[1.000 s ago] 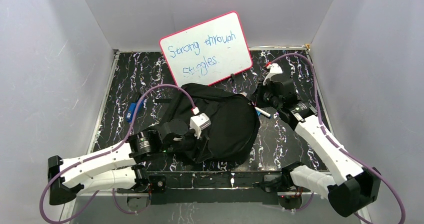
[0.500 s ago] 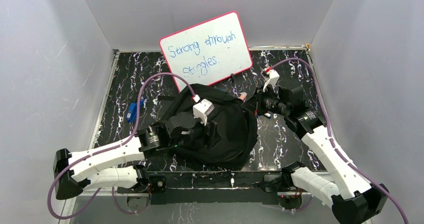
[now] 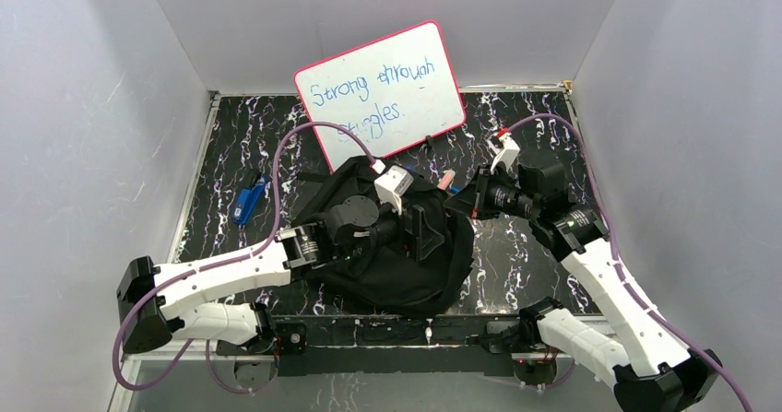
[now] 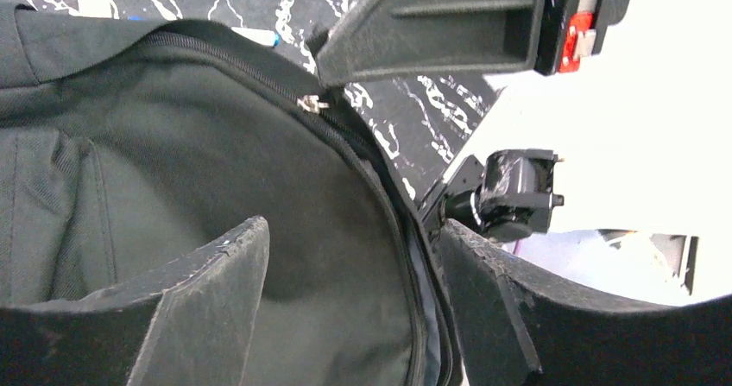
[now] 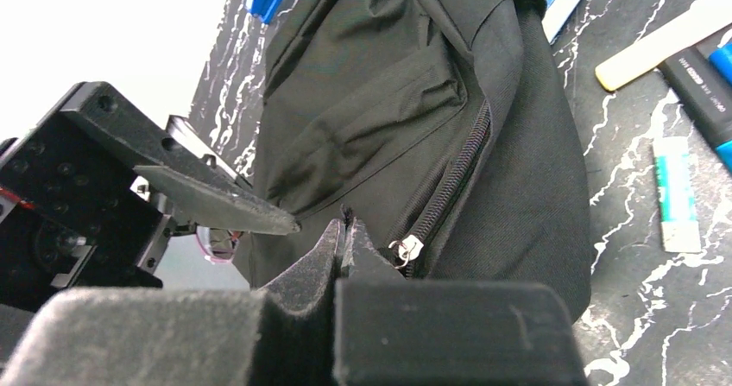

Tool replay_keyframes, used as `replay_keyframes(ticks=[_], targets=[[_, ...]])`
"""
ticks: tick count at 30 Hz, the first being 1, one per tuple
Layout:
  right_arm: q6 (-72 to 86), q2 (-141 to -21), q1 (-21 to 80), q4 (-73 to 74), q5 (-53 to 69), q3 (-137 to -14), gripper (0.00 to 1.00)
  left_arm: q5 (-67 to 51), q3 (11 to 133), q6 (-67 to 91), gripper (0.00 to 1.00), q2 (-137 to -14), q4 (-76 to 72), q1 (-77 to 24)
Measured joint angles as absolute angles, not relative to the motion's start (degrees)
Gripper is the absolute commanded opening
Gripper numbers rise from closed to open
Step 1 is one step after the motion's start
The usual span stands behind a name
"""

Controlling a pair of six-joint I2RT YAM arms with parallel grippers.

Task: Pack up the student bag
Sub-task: Unzip the student bag at the center of the board.

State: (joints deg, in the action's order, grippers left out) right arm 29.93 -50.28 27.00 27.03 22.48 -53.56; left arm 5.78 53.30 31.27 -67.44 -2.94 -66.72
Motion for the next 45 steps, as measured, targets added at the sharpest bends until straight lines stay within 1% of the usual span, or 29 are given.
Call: replay_keyframes(ticks=[5,12,15,21,30,32,34,36,39,42,43,45], targets=[[34.3,-48.7,27.0,27.1,22.6,-53.6,0.00,9.6,52.9,34.7,0.74,-68.3,-6.3,-67.7],[39.2,-47.8,27.0,27.0,22.7,-53.6,0.00,13.0,52.9,37.1,0.74,-70.8,-7.7,-69.2],[40.2,-47.8,27.0,27.0,22.7,-53.6,0.00,13.6,52.8,37.3,0.71,-71.6,-7.7,-69.7],[40.6,-47.8,27.0,27.0,22.9,-53.6,0.00,15.8,51.5,37.9,0.62,-71.9,-8.2,-70.0],[40.7,-47.6,27.0,27.1,23.4,-53.6,0.00,18.0,51.4,38.6,0.57,-73.4,-9.8,-70.0],[40.7,-47.6,27.0,27.1,23.4,-53.6,0.00,18.0,51.4,38.6,0.53,-73.8,-10.5,-70.0],[40.8,-47.6,27.0,27.1,23.6,-53.6,0.00,18.0,51.4,38.6,0.45,-74.2,-10.8,-70.0],[40.8,-47.6,27.0,27.1,23.7,-53.6,0.00,17.9,51.4,38.6,0.35,-74.7,-11.4,-70.0],[40.7,-47.6,27.0,27.1,23.7,-53.6,0.00,17.5,51.4,38.5,0.17,-75.5,-12.0,-70.0],[40.7,-47.6,27.0,27.1,23.7,-53.6,0.00,17.2,51.4,38.3,0.02,-75.7,-11.9,-70.0],[40.6,-47.6,27.0,27.1,23.7,-53.6,0.00,17.1,51.4,38.1,0.00,-75.7,-12.0,-70.0],[40.4,-47.6,27.0,27.1,23.4,-53.6,0.00,16.9,51.4,38.1,0.00,-75.7,-11.9,-70.0]])
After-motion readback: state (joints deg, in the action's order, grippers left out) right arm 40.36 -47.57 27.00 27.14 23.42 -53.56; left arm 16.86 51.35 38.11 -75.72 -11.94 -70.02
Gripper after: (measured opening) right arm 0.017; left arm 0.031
